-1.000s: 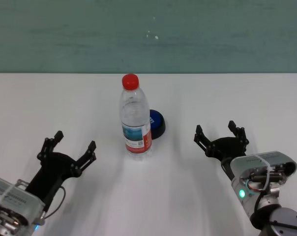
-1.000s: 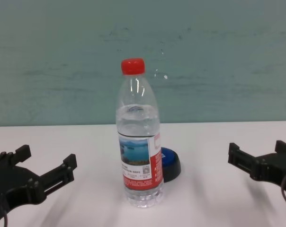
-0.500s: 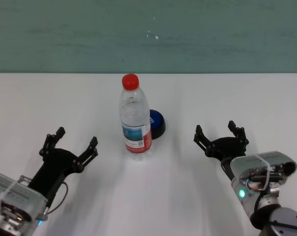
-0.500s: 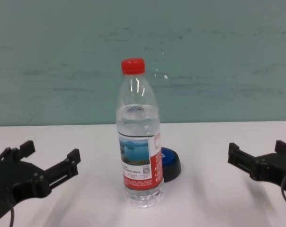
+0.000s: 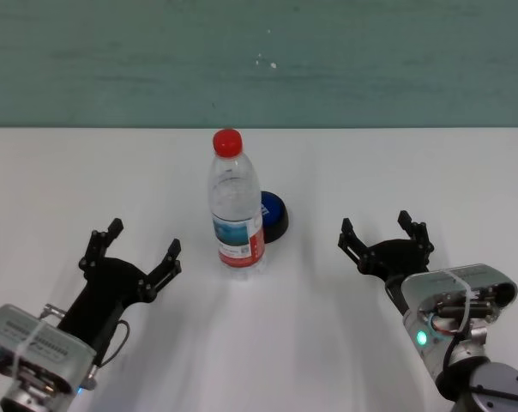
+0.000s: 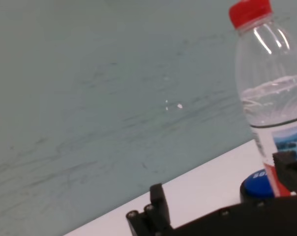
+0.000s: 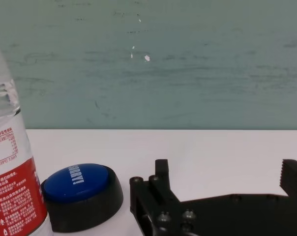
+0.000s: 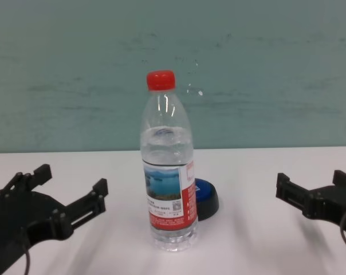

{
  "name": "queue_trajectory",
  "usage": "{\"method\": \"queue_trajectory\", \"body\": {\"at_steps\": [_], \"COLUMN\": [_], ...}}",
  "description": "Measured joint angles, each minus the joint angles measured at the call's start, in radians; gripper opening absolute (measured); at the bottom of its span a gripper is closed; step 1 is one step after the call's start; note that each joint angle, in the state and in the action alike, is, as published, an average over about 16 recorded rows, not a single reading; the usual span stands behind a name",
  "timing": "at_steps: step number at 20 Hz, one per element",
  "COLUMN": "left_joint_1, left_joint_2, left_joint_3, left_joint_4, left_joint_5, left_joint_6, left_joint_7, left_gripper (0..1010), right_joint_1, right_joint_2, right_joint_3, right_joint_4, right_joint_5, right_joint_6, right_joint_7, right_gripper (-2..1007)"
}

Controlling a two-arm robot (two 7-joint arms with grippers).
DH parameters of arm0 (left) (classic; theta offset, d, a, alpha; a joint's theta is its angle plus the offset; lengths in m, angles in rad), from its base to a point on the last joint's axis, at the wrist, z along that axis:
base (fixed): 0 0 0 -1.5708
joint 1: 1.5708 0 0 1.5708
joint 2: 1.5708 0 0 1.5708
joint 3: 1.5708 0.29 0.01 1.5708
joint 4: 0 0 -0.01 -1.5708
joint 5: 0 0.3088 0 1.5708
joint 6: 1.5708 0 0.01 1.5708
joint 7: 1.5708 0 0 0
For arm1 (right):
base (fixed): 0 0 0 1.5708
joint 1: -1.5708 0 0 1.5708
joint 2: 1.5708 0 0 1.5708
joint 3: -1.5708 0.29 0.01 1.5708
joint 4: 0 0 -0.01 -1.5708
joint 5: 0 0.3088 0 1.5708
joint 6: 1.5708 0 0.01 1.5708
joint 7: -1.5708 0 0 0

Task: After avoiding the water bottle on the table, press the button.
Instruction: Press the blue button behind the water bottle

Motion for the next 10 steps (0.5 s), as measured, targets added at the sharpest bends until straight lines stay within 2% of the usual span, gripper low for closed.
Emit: {"method": "queue_trajectory", "body": {"at_steps": [10], "left_joint_1": [0.01], "left_joint_2": [0.002], "left_joint_3": [0.009], "left_joint_4": [0.0], "left_joint_5": [0.039], "left_joint_6": [-0.005], "left_joint_7": [0.014], "left_gripper": [1000], "right_joint_1": [0.0], "right_joint_2": [0.0], "right_joint_3": [0.0], "right_joint_4": [0.0], "right_joint_5": [0.0], "right_joint_6": [0.0], "right_joint_7": [0.0], "right_gripper": [1004]}}
